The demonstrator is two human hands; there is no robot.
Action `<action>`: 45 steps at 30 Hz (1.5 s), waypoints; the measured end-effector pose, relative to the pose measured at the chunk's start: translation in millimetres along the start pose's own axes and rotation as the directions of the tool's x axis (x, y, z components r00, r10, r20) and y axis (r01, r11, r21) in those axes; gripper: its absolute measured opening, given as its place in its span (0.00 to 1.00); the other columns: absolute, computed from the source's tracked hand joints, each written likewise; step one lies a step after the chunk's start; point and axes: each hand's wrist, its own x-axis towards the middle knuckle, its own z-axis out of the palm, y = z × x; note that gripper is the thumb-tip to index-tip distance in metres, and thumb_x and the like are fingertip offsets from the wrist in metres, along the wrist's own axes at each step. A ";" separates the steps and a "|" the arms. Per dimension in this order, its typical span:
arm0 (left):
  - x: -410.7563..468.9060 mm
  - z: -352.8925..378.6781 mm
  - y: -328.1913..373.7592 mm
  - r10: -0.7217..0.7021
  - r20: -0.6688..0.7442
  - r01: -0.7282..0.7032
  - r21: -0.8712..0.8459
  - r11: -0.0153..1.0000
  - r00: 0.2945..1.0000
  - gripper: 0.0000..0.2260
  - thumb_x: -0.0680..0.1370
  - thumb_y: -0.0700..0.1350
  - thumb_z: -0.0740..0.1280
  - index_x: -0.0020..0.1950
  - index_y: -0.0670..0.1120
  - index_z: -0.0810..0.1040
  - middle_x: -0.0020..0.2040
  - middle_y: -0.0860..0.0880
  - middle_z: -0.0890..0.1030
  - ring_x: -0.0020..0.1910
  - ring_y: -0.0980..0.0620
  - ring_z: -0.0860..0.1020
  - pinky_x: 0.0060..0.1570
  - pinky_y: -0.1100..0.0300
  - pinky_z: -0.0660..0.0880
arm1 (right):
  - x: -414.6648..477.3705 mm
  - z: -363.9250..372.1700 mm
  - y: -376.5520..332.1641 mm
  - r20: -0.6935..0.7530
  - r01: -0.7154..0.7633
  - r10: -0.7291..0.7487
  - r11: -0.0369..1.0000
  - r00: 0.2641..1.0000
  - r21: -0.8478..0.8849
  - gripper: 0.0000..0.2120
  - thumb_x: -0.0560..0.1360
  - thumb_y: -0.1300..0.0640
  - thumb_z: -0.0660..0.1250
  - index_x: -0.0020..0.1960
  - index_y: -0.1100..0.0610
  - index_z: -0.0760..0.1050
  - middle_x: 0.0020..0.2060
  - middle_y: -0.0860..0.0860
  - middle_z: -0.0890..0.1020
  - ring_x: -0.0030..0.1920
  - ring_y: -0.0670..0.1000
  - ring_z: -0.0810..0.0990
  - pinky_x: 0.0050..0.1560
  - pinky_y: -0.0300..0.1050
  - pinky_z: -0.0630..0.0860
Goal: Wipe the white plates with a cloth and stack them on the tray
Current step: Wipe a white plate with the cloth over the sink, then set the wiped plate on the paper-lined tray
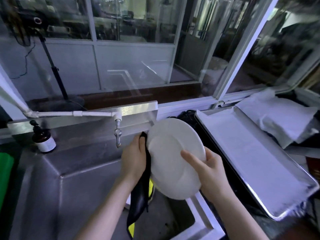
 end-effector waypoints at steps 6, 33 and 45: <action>-4.6 12.3 30.2 -0.096 0.150 0.104 -0.045 0.994 0.984 0.13 0.83 0.44 0.58 0.46 0.38 0.76 0.42 0.40 0.81 0.42 0.43 0.76 0.37 0.55 0.60 | -0.3 -52.8 4.9 0.255 0.319 -0.219 0.819 0.942 -0.476 0.04 0.76 0.53 0.70 0.50 0.46 0.82 0.31 0.44 0.77 0.30 0.40 0.72 0.32 0.30 0.66; -65.4 224.7 162.7 -0.576 0.165 0.565 -0.530 0.633 0.800 0.10 0.71 0.37 0.73 0.52 0.46 0.84 0.52 0.48 0.84 0.53 0.49 0.80 0.56 0.56 0.75 | 56.0 -350.4 71.6 0.043 -0.247 0.251 0.966 0.967 -0.079 0.35 0.73 0.68 0.70 0.77 0.54 0.65 0.62 0.51 0.78 0.51 0.46 0.82 0.51 0.40 0.78; 11.2 339.6 155.6 -0.410 0.346 0.529 -0.414 0.741 0.844 0.08 0.76 0.40 0.71 0.47 0.54 0.83 0.42 0.60 0.85 0.41 0.66 0.81 0.42 0.70 0.73 | 178.6 -394.5 122.0 -0.193 -0.412 0.451 0.886 0.871 0.212 0.09 0.78 0.67 0.65 0.55 0.65 0.82 0.42 0.57 0.84 0.33 0.51 0.82 0.38 0.44 0.83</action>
